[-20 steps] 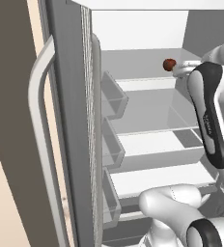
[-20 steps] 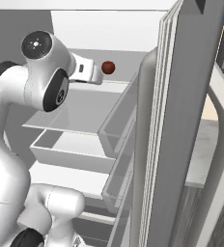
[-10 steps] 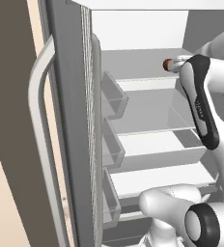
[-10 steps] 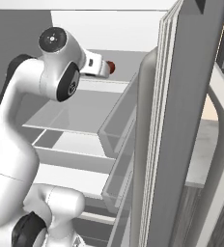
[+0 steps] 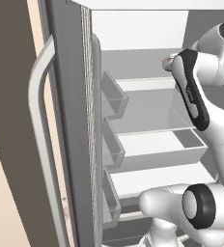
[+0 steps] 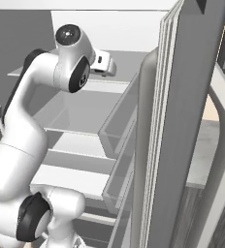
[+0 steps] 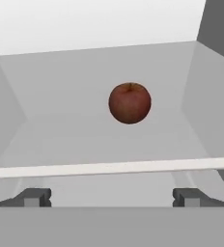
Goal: Pick the apple and banana from the fridge and place them inside the tupperware on the counter.
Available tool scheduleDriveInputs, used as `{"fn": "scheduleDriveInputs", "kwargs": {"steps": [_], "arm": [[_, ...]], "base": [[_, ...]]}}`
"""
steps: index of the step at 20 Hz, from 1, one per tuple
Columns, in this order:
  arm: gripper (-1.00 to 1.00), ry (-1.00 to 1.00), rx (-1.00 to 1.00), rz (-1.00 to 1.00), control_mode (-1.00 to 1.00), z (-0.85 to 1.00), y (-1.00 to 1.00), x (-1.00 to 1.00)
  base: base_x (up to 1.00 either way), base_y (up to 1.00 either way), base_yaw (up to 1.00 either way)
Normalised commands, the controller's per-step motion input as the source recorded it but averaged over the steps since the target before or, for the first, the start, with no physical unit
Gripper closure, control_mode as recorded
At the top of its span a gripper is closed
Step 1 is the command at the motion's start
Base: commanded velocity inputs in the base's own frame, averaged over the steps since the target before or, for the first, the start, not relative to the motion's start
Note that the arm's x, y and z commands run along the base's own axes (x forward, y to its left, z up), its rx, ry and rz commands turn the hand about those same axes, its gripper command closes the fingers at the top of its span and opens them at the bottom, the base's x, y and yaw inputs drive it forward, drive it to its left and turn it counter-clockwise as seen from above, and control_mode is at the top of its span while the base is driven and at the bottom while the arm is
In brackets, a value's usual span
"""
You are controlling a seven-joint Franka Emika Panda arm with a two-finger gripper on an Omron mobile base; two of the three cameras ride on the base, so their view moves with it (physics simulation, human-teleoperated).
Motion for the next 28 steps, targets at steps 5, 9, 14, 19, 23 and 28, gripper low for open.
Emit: {"fn": "scheduleDriveInputs", "kwargs": {"steps": [5, 9, 14, 19, 23, 28], "arm": [[-1.0, 0.01, 0.0, 0.0, -1.0, -0.14, -0.06, 0.49], [-1.0, 0.0, 0.0, 0.0, -1.0, -0.12, -0.13, 0.44], [-1.0, 0.0, 0.0, 0.0, -1.0, -0.07, -0.12, 0.41], [-1.0, 0.0, 0.0, 0.0, -1.0, -0.02, -0.08, 0.46], [-1.0, 0.0, 0.0, 0.0, -1.0, -0.07, -0.04, 0.41], [-1.0, 0.0, 0.0, 0.0, -1.0, -0.09, -0.03, 0.28]], "base": [[0.0, 0.0, 0.0], [0.0, 0.0, 0.0], [0.0, 0.0, 0.0], [0.0, 0.0, 0.0], [0.0, 0.0, 0.0], [0.0, 0.0, 0.0]]}}
